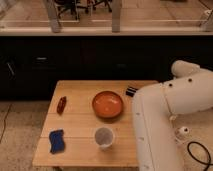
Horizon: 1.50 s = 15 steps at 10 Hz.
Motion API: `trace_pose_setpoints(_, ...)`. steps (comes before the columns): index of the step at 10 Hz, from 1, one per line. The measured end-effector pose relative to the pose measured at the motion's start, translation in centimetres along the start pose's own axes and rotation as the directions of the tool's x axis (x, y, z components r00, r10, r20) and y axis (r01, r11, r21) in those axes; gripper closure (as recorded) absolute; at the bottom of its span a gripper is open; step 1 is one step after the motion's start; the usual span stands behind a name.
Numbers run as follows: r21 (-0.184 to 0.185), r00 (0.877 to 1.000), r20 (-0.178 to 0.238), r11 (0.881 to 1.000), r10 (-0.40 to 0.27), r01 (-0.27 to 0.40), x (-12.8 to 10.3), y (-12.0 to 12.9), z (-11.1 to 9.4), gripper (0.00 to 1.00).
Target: Knock the bottle over
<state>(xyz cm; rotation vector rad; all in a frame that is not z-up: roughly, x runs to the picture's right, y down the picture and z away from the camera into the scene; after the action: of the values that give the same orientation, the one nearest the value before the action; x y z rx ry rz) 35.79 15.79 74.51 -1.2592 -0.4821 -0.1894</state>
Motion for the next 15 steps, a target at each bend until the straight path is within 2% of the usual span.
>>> trace_pose_setpoints(2,0.019,1.000,0.009,1.000,0.002,-0.002,1.4,0.9,-0.2,0.98)
trace_pose_setpoints(7,0.024,1.000,0.009,1.000,-0.001,0.001,1.5,0.9,-0.2,0.98)
trace_pose_setpoints(10,0.081,1.000,0.000,0.997,-0.007,0.007,4.1,3.4,-0.2,0.98)
trace_pose_setpoints(13,0.149,0.999,-0.010,0.988,-0.041,0.042,5.5,5.8,0.4,0.98)
trace_pose_setpoints(15,0.167,0.998,-0.021,0.984,-0.059,0.062,5.7,6.4,0.6,0.98)
